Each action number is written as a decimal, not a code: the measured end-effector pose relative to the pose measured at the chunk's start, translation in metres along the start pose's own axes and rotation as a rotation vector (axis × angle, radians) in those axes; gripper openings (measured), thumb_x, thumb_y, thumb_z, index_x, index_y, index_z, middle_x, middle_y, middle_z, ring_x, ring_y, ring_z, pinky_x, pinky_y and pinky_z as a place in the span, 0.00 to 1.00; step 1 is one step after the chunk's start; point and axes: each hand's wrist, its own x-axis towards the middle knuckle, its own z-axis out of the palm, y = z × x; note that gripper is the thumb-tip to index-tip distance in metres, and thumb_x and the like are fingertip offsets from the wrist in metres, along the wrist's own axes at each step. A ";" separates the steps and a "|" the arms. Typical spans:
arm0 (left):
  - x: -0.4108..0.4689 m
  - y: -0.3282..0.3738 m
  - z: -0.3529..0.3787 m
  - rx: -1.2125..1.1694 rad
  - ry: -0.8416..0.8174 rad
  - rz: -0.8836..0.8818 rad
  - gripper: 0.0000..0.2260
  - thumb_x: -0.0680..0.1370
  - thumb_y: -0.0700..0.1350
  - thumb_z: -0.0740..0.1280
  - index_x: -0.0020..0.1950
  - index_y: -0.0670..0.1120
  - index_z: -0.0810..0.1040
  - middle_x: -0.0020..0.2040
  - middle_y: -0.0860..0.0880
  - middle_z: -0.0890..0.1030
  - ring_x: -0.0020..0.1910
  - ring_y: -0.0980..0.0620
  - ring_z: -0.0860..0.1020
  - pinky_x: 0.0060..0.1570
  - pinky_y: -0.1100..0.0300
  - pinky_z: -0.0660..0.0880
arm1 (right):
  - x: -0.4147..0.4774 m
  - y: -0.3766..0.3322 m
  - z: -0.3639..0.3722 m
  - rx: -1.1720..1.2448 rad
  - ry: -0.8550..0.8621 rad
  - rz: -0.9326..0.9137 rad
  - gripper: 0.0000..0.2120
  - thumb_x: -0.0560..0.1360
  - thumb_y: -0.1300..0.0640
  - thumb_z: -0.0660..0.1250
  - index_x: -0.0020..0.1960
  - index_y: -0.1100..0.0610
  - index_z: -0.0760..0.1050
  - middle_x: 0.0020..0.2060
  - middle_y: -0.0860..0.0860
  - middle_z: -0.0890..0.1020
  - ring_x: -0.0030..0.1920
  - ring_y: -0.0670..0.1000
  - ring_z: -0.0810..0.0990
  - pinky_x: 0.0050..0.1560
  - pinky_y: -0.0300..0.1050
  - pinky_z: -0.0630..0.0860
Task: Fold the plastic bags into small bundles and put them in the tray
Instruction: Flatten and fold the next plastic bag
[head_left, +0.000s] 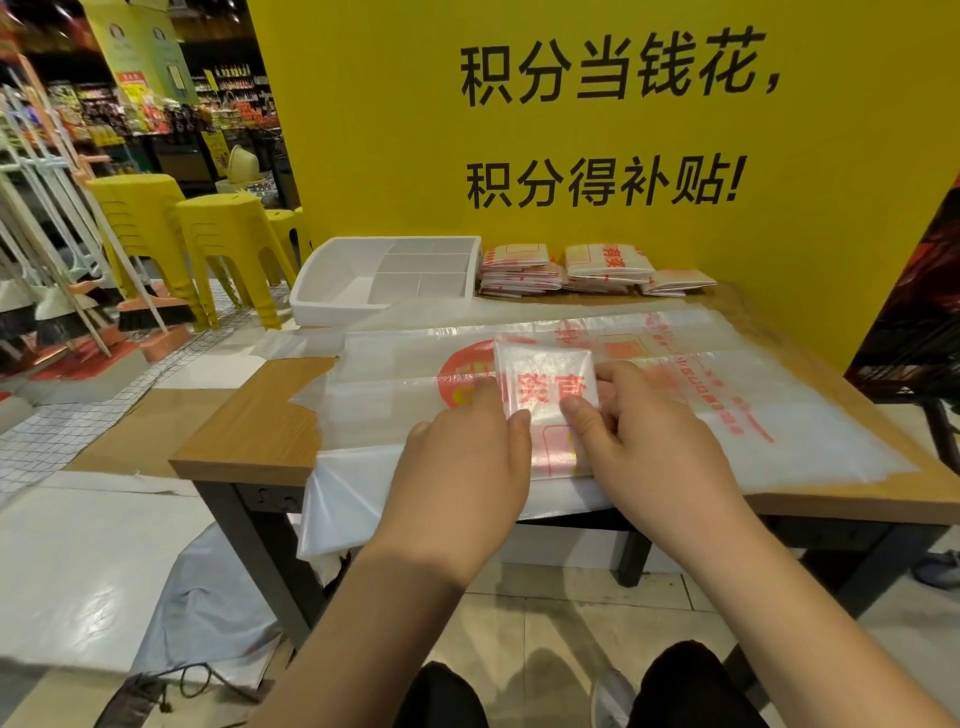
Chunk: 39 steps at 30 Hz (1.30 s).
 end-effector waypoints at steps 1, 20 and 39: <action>0.002 0.002 0.001 0.036 0.020 -0.004 0.15 0.84 0.54 0.53 0.67 0.51 0.69 0.54 0.50 0.82 0.50 0.47 0.80 0.53 0.48 0.76 | 0.000 -0.001 0.001 -0.022 0.012 -0.002 0.19 0.81 0.42 0.59 0.70 0.48 0.66 0.40 0.45 0.82 0.42 0.50 0.81 0.39 0.50 0.77; 0.008 -0.001 0.008 -0.271 0.056 0.000 0.20 0.83 0.45 0.59 0.75 0.53 0.65 0.69 0.54 0.71 0.63 0.53 0.75 0.64 0.55 0.73 | 0.000 -0.004 0.002 -0.077 0.023 -0.018 0.25 0.83 0.44 0.56 0.77 0.48 0.59 0.48 0.50 0.84 0.48 0.54 0.81 0.44 0.52 0.78; 0.041 -0.020 -0.006 0.176 -0.438 0.148 0.24 0.84 0.60 0.49 0.79 0.55 0.55 0.79 0.53 0.58 0.79 0.52 0.52 0.76 0.52 0.48 | 0.028 0.001 -0.009 -0.318 -0.398 -0.212 0.24 0.85 0.44 0.46 0.79 0.48 0.58 0.79 0.46 0.61 0.78 0.47 0.57 0.78 0.48 0.54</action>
